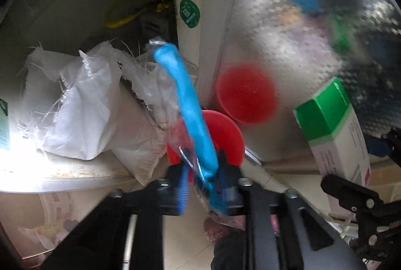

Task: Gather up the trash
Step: 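Carry the bag and box down and drop them into the red bin, then raise both tools back toward the counter items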

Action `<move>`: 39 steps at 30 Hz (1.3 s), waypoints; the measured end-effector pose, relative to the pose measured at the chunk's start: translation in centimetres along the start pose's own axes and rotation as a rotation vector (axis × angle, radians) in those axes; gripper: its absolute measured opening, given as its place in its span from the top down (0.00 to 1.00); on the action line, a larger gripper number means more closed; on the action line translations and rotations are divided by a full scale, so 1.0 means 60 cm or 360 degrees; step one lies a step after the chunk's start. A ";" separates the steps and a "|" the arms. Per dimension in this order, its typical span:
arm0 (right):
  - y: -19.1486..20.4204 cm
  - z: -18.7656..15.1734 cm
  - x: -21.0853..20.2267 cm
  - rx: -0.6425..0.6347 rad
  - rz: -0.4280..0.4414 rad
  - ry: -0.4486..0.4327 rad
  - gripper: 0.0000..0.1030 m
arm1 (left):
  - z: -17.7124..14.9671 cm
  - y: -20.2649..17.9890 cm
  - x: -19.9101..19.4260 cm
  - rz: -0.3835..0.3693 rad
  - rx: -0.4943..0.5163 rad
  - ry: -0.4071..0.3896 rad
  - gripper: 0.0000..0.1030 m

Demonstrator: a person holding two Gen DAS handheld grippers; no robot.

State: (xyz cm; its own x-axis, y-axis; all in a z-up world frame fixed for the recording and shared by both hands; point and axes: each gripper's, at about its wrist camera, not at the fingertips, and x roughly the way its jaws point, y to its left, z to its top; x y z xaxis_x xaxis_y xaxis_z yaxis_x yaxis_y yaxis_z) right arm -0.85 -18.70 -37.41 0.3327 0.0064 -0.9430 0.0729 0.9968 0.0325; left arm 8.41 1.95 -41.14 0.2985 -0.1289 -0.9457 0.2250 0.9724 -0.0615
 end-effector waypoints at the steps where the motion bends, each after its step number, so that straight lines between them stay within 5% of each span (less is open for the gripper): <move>1: -0.003 0.000 0.003 0.0004 -0.0003 0.0002 0.46 | 0.003 0.002 0.002 0.0006 -0.0018 -0.0004 0.69; 8: -0.001 0.008 0.002 0.0003 0.0001 0.0037 0.46 | 0.009 0.020 -0.015 0.0071 -0.0044 -0.0044 0.60; 17: 0.008 0.022 0.018 -0.0090 0.0031 0.0065 0.46 | -0.042 0.050 -0.056 0.0124 -0.0086 -0.0037 0.26; 25: 0.032 0.032 0.066 -0.0263 0.0009 0.0029 0.46 | -0.069 0.081 -0.037 0.0192 -0.0118 -0.0057 0.16; 27: 0.036 0.038 0.077 -0.0303 0.0004 0.0042 0.38 | -0.078 0.087 -0.034 0.0214 -0.0137 -0.0049 0.13; 29: 0.041 0.040 0.076 -0.0316 -0.0018 0.0017 0.14 | -0.084 0.092 -0.037 0.0223 -0.0151 -0.0037 0.10; 31: 0.045 0.039 0.064 -0.0320 -0.0029 -0.0009 0.07 | -0.086 0.095 -0.051 0.0220 -0.0166 -0.0030 0.09; 39: 0.074 0.052 -0.055 -0.0309 -0.0043 0.0007 0.07 | -0.074 0.078 -0.184 0.0249 -0.0121 -0.0018 0.05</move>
State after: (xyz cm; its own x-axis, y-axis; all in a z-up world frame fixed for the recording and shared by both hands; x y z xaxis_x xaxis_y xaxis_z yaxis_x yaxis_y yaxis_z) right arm 1.31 -14.55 -33.09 0.3287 -0.0206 -0.9442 -0.1010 0.9933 -0.0569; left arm 2.05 8.82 -32.40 0.3349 0.0236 -0.9419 0.1043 0.9926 0.0620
